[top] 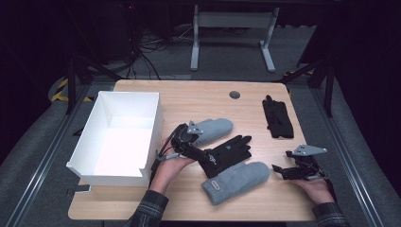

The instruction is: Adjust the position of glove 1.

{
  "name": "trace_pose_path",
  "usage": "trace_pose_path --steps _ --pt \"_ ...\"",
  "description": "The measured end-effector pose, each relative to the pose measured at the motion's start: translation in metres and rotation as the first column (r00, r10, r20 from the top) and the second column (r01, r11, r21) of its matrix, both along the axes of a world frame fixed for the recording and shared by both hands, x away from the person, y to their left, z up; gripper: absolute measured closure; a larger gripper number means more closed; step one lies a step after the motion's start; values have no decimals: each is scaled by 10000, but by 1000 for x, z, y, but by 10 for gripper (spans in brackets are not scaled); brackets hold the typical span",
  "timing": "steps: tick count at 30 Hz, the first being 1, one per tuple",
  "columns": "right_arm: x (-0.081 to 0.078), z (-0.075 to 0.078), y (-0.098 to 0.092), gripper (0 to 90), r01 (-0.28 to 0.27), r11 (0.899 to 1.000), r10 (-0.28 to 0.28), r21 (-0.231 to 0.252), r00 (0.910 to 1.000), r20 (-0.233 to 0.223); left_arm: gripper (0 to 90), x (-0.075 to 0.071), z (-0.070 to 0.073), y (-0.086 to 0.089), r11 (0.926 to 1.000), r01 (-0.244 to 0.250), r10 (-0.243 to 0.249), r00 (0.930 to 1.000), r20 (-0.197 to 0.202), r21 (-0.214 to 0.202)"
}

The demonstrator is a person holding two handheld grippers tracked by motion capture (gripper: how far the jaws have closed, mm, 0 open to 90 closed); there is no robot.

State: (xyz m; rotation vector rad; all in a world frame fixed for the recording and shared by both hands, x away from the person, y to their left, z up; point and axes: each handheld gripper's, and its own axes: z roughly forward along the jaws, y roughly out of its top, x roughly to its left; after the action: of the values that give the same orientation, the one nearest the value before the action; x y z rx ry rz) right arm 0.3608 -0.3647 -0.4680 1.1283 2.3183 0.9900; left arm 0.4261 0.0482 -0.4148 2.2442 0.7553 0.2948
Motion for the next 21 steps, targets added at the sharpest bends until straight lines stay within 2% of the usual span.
trace_pose_path --steps 2,4,6,7,8,10,14,18,21 --pt "0 0 0 131 11 10000 -11 -5 10000 1 135 8 0 -2 10000 -76 75 9999 133 43" --pt "0 0 0 131 18 10000 -18 -6 10000 3 141 12 0 -3 9999 -98 98 9999 128 51" --pt "0 0 0 131 8 10000 -8 -9 10000 -1 145 22 -1 -4 9999 -104 104 9999 20 39" --pt "0 0 0 131 37 10000 -37 8 10000 -3 149 25 -3 -4 9997 -202 202 9998 78 -98" --pt "1 0 0 131 40 10000 -40 9 10000 -3 151 34 -7 -5 9998 -204 203 9997 -127 -83" --pt "1 0 0 131 44 10000 -44 9 10000 -6 148 41 -10 -6 9995 -252 253 9997 -50 187" --pt "1 0 0 131 44 10000 -44 11 10000 -6 146 57 -17 -7 9997 -233 234 9997 -87 94" --pt "1 0 0 131 43 10000 -43 10 10000 -5 144 68 -26 -9 9993 -123 134 9994 -326 344" --pt "1 0 0 131 48 10000 -48 15 10000 -6 169 71 -31 -8 9994 -109 127 9985 -541 332"
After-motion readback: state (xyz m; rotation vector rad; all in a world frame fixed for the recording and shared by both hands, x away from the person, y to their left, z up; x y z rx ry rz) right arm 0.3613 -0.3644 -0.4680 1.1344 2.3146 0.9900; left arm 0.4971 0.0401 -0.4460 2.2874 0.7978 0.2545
